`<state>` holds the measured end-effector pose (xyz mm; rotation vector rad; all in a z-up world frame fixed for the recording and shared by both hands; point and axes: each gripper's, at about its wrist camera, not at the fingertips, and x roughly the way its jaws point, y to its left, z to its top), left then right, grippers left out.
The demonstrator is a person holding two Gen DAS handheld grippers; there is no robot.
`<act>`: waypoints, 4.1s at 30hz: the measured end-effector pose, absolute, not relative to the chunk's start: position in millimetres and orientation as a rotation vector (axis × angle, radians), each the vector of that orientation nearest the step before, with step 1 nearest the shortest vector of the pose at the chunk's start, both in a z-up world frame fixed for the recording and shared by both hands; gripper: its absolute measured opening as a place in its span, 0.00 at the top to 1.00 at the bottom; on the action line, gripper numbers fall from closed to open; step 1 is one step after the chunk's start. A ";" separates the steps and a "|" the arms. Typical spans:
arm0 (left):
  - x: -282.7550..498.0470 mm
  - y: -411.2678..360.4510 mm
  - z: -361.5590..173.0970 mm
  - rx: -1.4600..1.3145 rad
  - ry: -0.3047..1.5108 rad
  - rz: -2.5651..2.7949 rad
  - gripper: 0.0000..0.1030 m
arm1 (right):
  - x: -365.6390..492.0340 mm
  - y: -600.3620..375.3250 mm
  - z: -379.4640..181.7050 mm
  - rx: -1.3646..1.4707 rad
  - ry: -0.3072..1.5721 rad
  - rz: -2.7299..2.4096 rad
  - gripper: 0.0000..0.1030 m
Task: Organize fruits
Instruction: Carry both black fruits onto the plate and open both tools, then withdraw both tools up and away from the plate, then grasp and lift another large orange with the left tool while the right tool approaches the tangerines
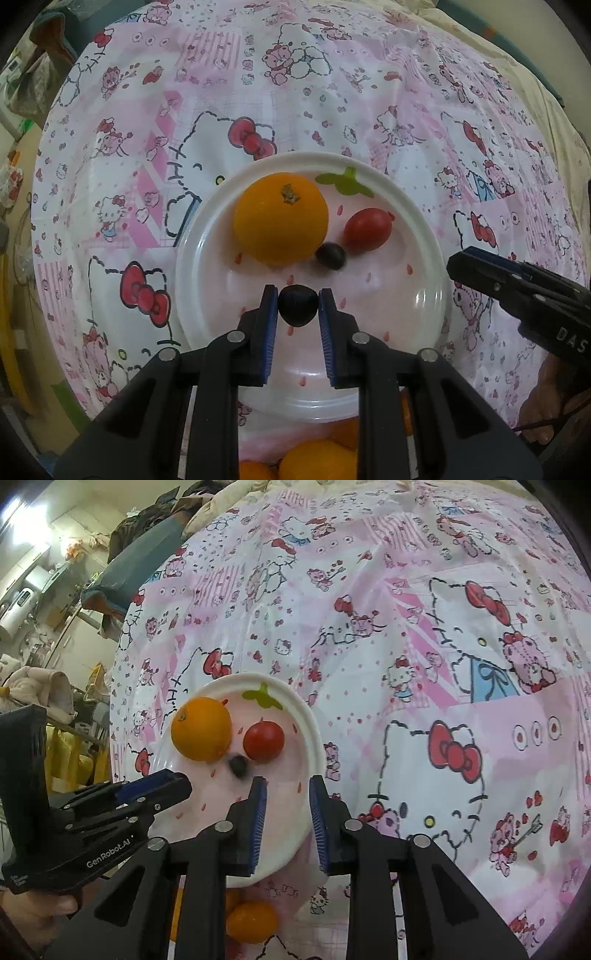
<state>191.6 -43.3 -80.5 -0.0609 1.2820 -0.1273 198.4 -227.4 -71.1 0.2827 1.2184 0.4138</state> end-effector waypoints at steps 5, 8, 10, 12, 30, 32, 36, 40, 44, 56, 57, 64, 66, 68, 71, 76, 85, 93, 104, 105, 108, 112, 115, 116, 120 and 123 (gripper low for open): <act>193.0 -49.3 -83.1 -0.041 1.283 -0.127 0.81 | 197.4 -241.1 -68.6 0.346 1.215 0.392 0.42; 194.6 -47.7 -83.5 -0.059 1.271 -0.129 0.81 | 197.8 -245.1 -68.3 0.369 1.226 0.386 0.41; 196.0 -46.7 -83.1 -0.077 1.263 -0.134 0.81 | 198.1 -246.0 -68.1 0.369 1.229 0.380 0.40; 195.8 -47.4 -81.9 -0.087 1.257 -0.143 0.81 | 197.7 -246.2 -68.2 0.372 1.234 0.381 0.40; 190.3 -35.4 -45.5 -0.049 1.090 -0.046 0.14 | 197.8 -245.7 -53.0 0.315 1.198 0.378 0.31; 187.9 -32.5 -41.3 -0.054 1.073 -0.040 0.14 | 198.0 -250.6 -51.8 0.338 1.196 0.374 0.29; 179.3 -28.8 -34.2 -0.065 1.058 -0.036 0.14 | 194.8 -253.4 -46.3 0.343 1.186 0.372 0.23; 166.5 -20.8 -23.6 -0.112 1.040 -0.027 0.14 | 186.2 -257.4 -33.4 0.338 1.150 0.367 0.20; 151.4 -16.6 -12.8 -0.095 1.011 -0.023 0.14 | 172.2 -259.8 -18.4 0.340 1.111 0.369 0.17; 101.9 2.9 -0.6 -0.140 1.009 0.012 0.14 | 121.3 -275.7 3.3 0.317 1.061 0.317 0.17; 98.0 3.4 0.3 -0.142 1.007 0.011 0.14 | 117.6 -278.1 3.4 0.330 1.061 0.320 0.17; 79.6 5.5 0.3 -0.146 1.018 0.007 0.14 | 95.0 -289.3 1.7 0.353 1.063 0.304 0.17; 75.9 8.1 -3.4 -0.152 1.034 0.014 0.14 | 89.0 -292.0 -2.2 0.359 1.072 0.291 0.17; 73.4 9.7 -6.7 -0.149 1.044 0.024 0.14 | 84.1 -295.2 -9.2 0.374 1.090 0.263 0.17; 72.6 9.9 -14.3 -0.116 1.077 0.052 0.14 | 81.0 -299.3 -21.8 0.405 1.119 0.195 0.17; 71.9 7.2 -35.3 -0.156 1.185 0.003 0.14 | 86.8 -294.4 -35.6 0.407 1.161 0.186 0.17; 71.5 -47.4 -84.4 -0.040 1.390 -0.132 0.15 | 87.6 -285.7 -38.5 0.413 1.176 0.209 0.17; 76.1 -75.1 -105.1 0.113 1.412 -0.110 0.17 | 87.2 -289.8 -36.6 0.411 1.168 0.204 0.17; 74.7 -83.2 -108.7 0.119 1.407 -0.129 0.46 | 88.3 -287.1 -35.2 0.416 1.168 0.215 0.17; 78.8 -82.1 -107.7 0.120 1.407 -0.131 0.47 | 88.3 -287.6 -35.5 0.419 1.169 0.214 0.17; 79.4 -81.3 -100.4 0.110 1.401 -0.133 0.48 | 89.2 -289.2 -36.3 0.421 1.169 0.208 0.17; 73.5 -78.1 -72.6 0.067 1.345 -0.141 0.48 | 89.9 -288.2 -38.2 0.416 1.175 0.207 0.17; 68.2 -74.5 -55.0 0.050 1.297 -0.158 0.48 | 90.0 -287.0 -39.7 0.411 1.178 0.213 0.17; 67.2 -72.3 -48.9 0.045 1.277 -0.153 0.48 | 90.2 -286.0 -40.2 0.408 1.180 0.215 0.17; 68.5 -52.2 -33.9 0.011 1.219 -0.124 0.48 | 91.4 -280.8 -44.2 0.399 1.193 0.224 0.17; 70.1 -40.3 -24.4 -0.040 1.193 -0.116 0.48 | 92.2 -273.8 -48.3 0.399 1.202 0.248 0.17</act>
